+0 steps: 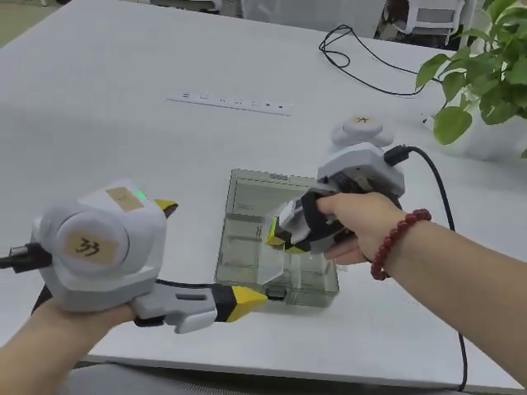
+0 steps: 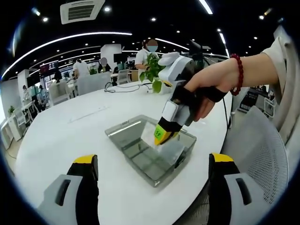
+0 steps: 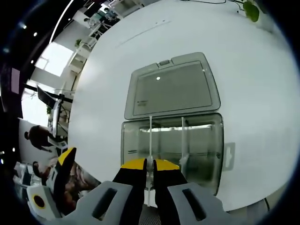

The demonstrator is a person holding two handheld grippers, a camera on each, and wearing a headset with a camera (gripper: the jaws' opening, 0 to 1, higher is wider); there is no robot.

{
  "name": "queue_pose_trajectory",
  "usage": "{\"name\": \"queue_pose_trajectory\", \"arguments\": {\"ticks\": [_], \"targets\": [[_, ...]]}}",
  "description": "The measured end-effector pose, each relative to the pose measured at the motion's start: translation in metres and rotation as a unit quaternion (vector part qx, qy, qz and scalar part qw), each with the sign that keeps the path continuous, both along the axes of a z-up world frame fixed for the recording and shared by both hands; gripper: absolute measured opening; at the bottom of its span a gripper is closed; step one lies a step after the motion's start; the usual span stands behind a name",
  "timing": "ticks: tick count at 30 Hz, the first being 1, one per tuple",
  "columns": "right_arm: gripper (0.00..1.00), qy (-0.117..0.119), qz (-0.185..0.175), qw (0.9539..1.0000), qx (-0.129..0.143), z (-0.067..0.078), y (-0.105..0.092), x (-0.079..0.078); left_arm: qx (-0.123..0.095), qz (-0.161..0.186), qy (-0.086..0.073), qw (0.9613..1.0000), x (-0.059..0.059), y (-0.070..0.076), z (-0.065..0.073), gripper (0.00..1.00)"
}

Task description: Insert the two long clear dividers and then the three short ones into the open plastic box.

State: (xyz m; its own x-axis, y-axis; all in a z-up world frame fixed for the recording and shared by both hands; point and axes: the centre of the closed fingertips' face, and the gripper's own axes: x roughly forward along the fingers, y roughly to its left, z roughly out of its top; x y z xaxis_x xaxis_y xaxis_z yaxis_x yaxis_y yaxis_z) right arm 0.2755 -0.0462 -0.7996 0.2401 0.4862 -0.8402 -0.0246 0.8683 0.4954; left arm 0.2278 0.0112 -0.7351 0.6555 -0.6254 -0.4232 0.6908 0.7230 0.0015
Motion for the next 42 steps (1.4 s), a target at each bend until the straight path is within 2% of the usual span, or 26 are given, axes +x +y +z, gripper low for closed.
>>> {"name": "queue_pose_trajectory", "arguments": {"ticks": [13,30,37,42], "targets": [[0.07,0.018,0.007,0.9998,-0.005,-0.009,0.003,0.0,0.0,0.002,0.003,1.0,0.002,0.002,-0.001,0.97],[0.07,0.024,0.021,0.9993,-0.018,-0.013,0.005,0.001,0.001,0.012,0.005,0.9999,0.003,0.008,-0.001,0.95],[0.07,0.016,0.064,0.9968,-0.046,-0.011,0.006,0.002,0.002,0.018,0.005,0.9998,0.002,0.012,-0.001,0.95],[0.07,0.007,0.097,0.9926,-0.072,-0.012,0.008,0.002,0.002,0.019,0.007,0.9998,0.002,0.013,-0.001,0.95]]}}
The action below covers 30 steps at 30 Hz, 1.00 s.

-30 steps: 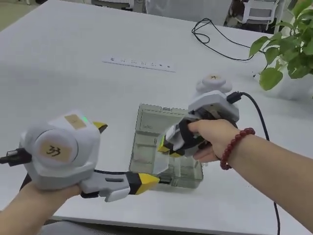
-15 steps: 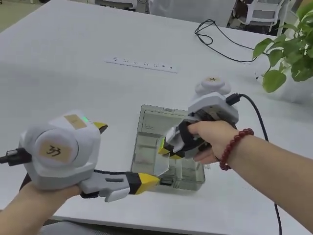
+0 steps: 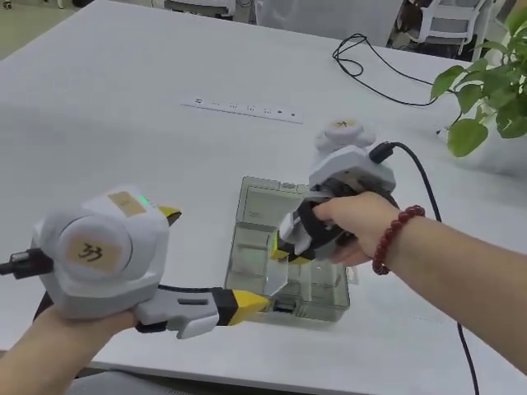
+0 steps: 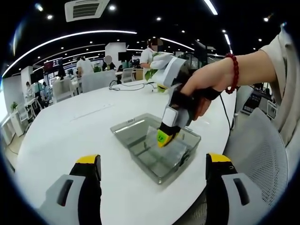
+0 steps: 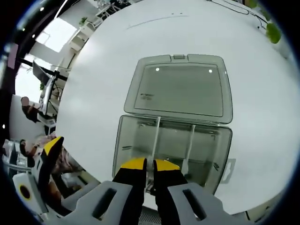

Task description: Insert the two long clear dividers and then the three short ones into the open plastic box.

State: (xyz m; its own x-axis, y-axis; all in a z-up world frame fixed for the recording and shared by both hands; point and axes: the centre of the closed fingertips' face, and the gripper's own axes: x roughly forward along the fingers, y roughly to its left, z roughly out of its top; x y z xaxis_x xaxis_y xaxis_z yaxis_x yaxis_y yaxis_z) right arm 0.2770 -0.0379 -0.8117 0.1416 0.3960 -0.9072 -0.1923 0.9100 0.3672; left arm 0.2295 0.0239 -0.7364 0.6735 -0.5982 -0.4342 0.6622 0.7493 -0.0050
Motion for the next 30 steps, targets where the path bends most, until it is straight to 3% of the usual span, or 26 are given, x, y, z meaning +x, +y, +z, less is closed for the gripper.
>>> {"name": "queue_pose_trajectory", "arguments": {"ticks": [8,18,30], "targets": [[0.07,-0.015,0.043,0.9982,-0.04,-0.001,0.003,-0.002,0.0,0.0,0.0,1.0,-0.001,0.001,0.001,0.94],[0.07,-0.046,0.104,0.9879,-0.105,0.001,0.009,-0.014,0.002,0.004,-0.002,1.0,-0.003,0.002,0.001,0.94],[0.08,-0.054,0.107,0.9853,-0.122,-0.011,0.008,-0.007,0.003,0.005,-0.005,1.0,-0.003,0.002,0.001,0.94]]}}
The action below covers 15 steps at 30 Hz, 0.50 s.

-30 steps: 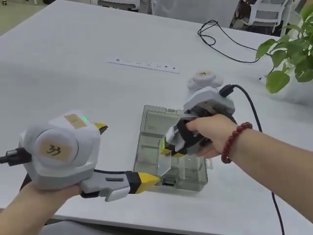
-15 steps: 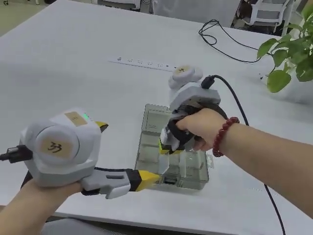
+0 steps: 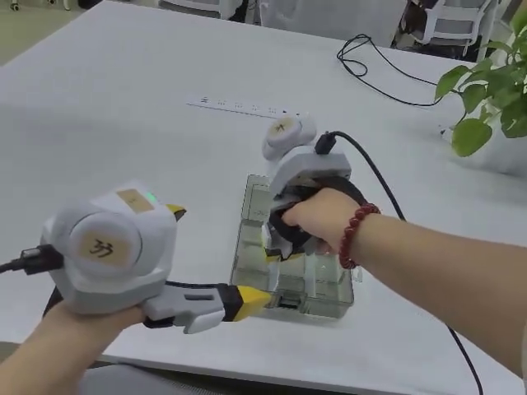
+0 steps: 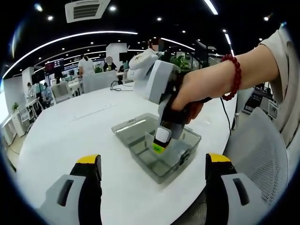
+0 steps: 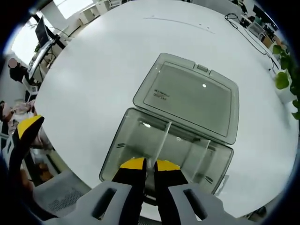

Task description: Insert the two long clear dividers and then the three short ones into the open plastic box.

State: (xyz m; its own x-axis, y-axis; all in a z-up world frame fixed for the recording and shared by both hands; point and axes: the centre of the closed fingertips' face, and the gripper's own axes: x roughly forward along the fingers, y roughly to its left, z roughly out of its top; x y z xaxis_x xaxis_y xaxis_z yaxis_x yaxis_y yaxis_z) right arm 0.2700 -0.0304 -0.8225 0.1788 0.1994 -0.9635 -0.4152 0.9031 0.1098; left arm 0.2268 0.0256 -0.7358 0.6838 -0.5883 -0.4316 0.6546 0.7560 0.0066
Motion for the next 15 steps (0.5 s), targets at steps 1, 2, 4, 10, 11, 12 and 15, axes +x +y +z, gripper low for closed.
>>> {"name": "queue_pose_trajectory", "arguments": {"ticks": [1,2,4,10,11,12,15], "targets": [[0.08,0.0,-0.001,1.0,0.0,-0.001,0.0,0.002,0.001,0.0,-0.001,1.0,0.0,0.0,0.0,0.94],[0.08,-0.003,0.002,1.0,-0.002,-0.002,0.0,0.002,0.005,0.0,-0.001,1.0,0.0,0.0,-0.001,0.94],[0.08,-0.004,0.003,1.0,-0.004,-0.004,0.0,0.005,0.008,-0.001,-0.001,1.0,-0.001,0.0,-0.002,0.94],[0.08,-0.008,0.002,0.9999,-0.009,-0.012,-0.002,0.006,0.009,0.002,0.0,1.0,-0.001,0.001,-0.004,0.93],[0.08,-0.009,-0.001,0.9999,-0.008,-0.011,-0.002,0.006,0.009,0.004,-0.001,1.0,-0.001,0.001,-0.004,0.93],[0.08,-0.009,0.001,0.9999,-0.008,-0.011,-0.002,0.006,0.009,0.005,-0.001,1.0,-0.001,0.002,-0.004,0.93],[0.08,-0.01,-0.004,0.9999,-0.003,-0.011,-0.003,0.008,-0.007,0.008,-0.002,0.9999,-0.001,0.0,0.0,0.93]]}}
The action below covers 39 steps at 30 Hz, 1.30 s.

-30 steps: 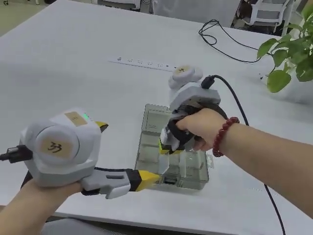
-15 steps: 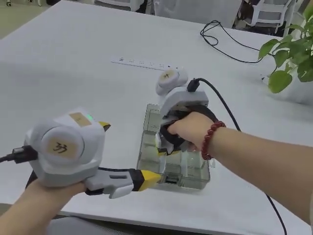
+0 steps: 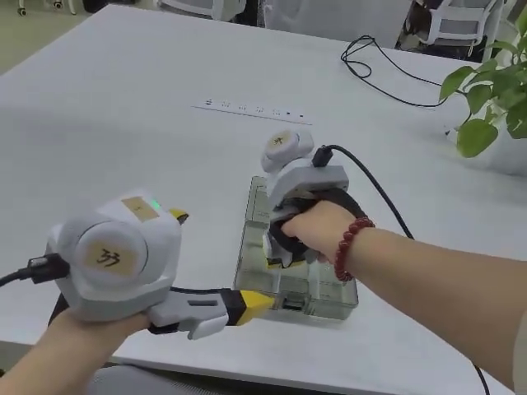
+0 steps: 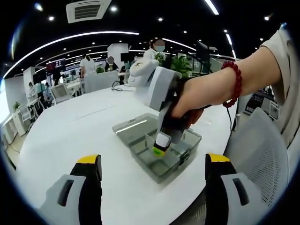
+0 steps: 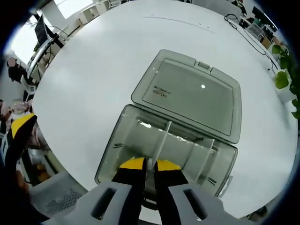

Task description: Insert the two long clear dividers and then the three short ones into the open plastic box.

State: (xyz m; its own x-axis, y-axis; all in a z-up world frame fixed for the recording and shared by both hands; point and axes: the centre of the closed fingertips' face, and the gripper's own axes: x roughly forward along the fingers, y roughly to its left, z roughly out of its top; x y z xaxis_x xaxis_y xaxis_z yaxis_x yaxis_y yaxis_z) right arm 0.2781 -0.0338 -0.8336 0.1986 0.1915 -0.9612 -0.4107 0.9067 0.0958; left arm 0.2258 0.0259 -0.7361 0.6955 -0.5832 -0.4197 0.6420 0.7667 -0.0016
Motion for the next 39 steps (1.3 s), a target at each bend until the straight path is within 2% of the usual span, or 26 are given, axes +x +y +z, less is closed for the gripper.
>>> {"name": "queue_pose_trajectory", "arguments": {"ticks": [3,6,7,9,12,15,16,20,26,29,30,32,39], "targets": [[0.08,0.0,-0.005,1.0,0.009,0.0,0.0,0.001,0.006,0.002,-0.001,1.0,0.0,0.0,0.0,0.93],[0.1,-0.002,-0.004,0.9996,0.029,-0.001,0.003,0.003,0.013,0.002,0.001,0.9999,0.0,0.001,-0.001,0.93],[0.11,-0.01,0.011,0.9989,0.044,0.0,0.006,0.004,0.018,0.001,0.001,0.9998,0.0,0.001,-0.001,0.93],[0.12,-0.009,0.006,0.9985,0.053,0.0,0.005,0.004,0.025,0.001,0.005,0.9997,-0.001,0.002,-0.002,0.93],[0.14,-0.014,0.023,0.9971,0.071,0.002,0.007,0.003,0.027,0.002,0.006,0.9996,-0.001,0.002,-0.002,0.92],[0.21,-0.034,0.037,0.9949,0.087,0.007,0.009,0.006,0.032,0.004,0.007,0.9994,-0.001,0.003,-0.003,0.92],[0.22,-0.045,0.051,0.993,0.096,0.01,0.011,0.008,0.034,0.006,0.007,0.9994,-0.001,0.003,-0.003,0.92],[0.25,-0.06,0.077,0.9881,0.118,0.02,0.016,0.007,0.04,0.005,0.005,0.9992,-0.001,0.002,-0.001,0.91],[0.29,-0.08,0.127,0.9798,0.132,0.03,0.017,0.005,0.039,0.003,0.003,0.9992,-0.002,-0.001,0.002,0.93],[0.32,-0.087,0.16,0.9725,0.144,0.034,0.017,0.0,0.04,0.002,0.001,0.9992,-0.002,-0.003,0.003,0.93],[0.33,-0.091,0.177,0.9688,0.148,0.035,0.017,-0.002,0.039,0.001,0.001,0.9992,-0.002,-0.003,0.004,0.93],[0.33,-0.095,0.184,0.9677,0.144,0.036,0.014,-0.004,0.039,0.0,0.0,0.9992,-0.002,-0.004,0.004,0.93],[0.39,-0.116,0.233,0.9536,0.151,0.041,0.007,-0.012,0.038,-0.004,-0.002,0.9992,-0.003,-0.008,0.006,0.93]]}}
